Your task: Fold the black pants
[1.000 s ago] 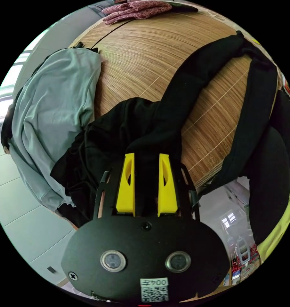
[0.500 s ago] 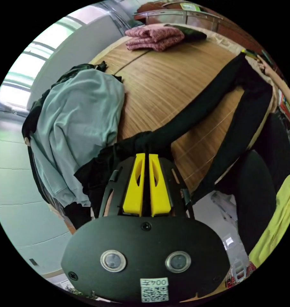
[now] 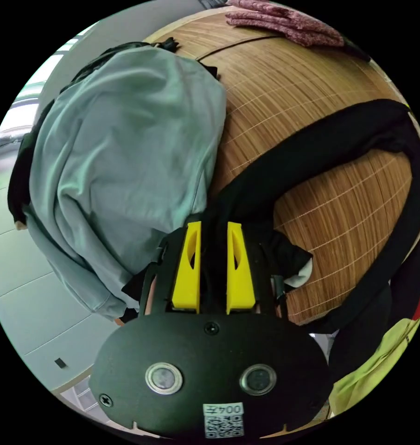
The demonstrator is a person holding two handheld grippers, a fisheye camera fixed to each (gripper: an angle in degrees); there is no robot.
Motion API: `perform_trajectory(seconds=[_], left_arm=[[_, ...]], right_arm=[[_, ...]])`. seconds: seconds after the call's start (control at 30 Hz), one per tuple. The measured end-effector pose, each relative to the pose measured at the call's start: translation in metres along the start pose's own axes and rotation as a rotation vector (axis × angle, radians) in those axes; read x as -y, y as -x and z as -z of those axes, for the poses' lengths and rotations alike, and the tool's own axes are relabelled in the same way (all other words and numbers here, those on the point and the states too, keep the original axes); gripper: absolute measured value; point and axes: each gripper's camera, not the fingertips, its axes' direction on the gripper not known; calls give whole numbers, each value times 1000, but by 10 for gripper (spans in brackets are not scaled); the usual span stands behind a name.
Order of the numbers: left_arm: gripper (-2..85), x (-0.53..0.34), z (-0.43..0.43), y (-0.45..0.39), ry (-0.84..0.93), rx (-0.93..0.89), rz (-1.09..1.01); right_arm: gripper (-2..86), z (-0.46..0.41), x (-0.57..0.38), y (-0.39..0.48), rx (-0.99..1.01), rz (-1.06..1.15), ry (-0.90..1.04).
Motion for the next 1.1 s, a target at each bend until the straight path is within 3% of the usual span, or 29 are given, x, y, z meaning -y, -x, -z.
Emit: perform_trajectory(seconds=[0.1,0.3,0.43,0.7,0.9,1.03,1.1], left_arm=[[78,-2,-5,10,-24,-18,59],[64,-76,30,28,-317,-117,224],[72,-161,37,-1,-442,-282,123],[116,-299,-19,-102,-382,-411,67],[142,-317,-55,-154,-396,-329,143],[65,-313,-65,-164,-377,-243,224],[38,-316,-60,-161,-384,-338,226]], right_arm=[[50,1,-5,1,4,51,-22],[52,53,-61,24,-65,367,-171],[43,64,-104,16,-117,464,-10],[-3,106,-280,0,79,567,-8],[-7,81,-363,-7,-91,590,68],[-7,65,-389,-4,-186,626,46],[-7,61,-395,2,-213,644,39]])
